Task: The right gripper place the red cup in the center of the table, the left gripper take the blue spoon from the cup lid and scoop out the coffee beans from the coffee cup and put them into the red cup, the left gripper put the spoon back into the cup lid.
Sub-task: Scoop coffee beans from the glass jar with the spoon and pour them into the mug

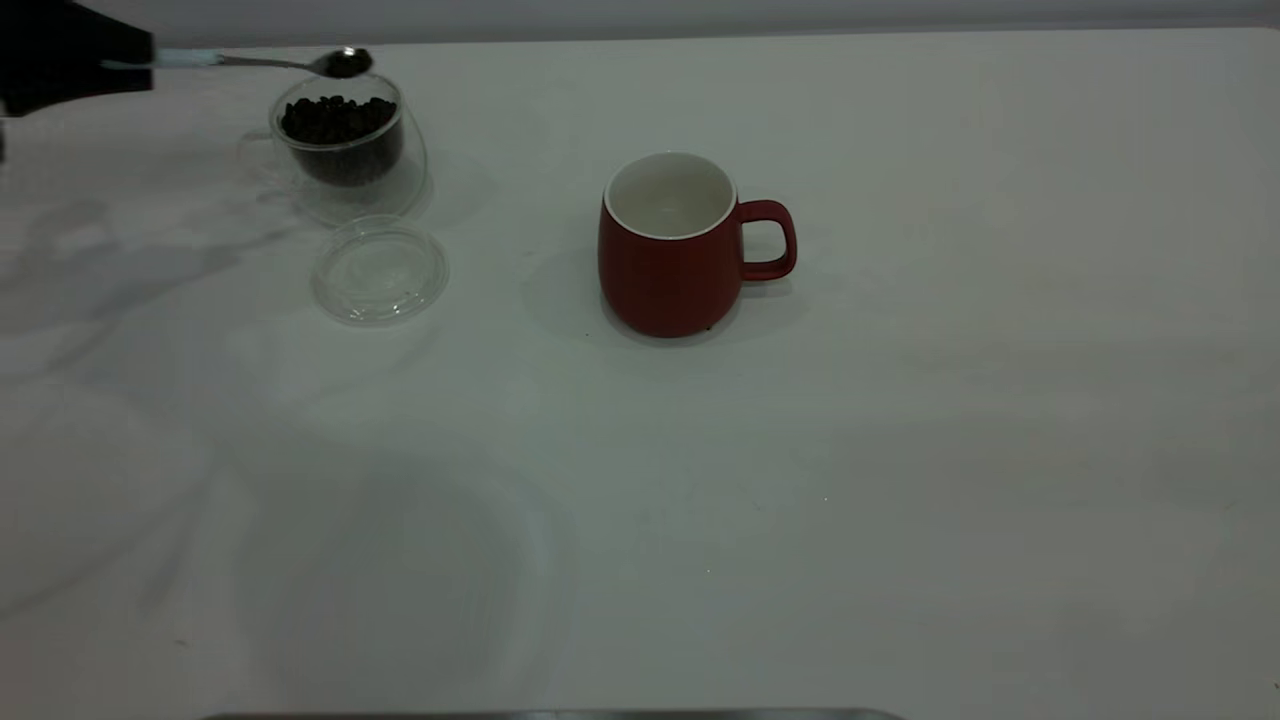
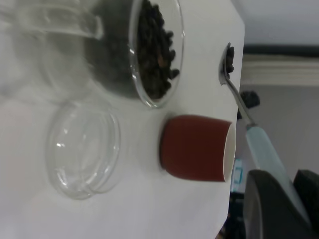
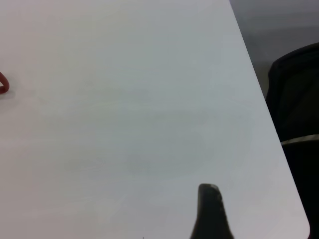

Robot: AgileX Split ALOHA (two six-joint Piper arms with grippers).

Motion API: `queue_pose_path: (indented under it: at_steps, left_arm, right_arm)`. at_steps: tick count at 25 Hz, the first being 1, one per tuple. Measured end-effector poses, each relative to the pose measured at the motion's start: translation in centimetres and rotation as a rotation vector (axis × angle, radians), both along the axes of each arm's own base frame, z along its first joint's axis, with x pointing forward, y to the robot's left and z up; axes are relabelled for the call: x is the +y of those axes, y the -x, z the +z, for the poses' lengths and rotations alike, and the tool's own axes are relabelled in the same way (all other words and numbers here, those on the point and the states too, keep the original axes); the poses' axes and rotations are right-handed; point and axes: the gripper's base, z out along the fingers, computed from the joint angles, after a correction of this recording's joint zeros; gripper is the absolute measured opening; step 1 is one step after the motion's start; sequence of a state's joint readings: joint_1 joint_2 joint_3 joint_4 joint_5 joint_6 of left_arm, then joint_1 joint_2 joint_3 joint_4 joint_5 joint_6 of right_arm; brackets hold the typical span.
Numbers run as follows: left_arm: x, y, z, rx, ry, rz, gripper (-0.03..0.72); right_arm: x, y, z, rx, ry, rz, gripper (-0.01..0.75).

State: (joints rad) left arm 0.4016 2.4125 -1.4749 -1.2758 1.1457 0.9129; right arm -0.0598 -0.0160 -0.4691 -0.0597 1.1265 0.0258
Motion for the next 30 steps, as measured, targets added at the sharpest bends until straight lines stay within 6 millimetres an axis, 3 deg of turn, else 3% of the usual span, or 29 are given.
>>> queue_pose_path:
  at_steps: [20,30]
  left_arm:
    - [-8.5,-1.0,0.1,-0.002,0.011,-0.188,0.126]
    - [-11.5,-0.9,0.1,-0.003,0.013,-0.258,0.126]
  right_arm:
    - [0.0,0.0,0.0,0.0,0.0,0.0,0.568]
    - [0.0,0.0,0.0,0.0,0.0,0.0,0.568]
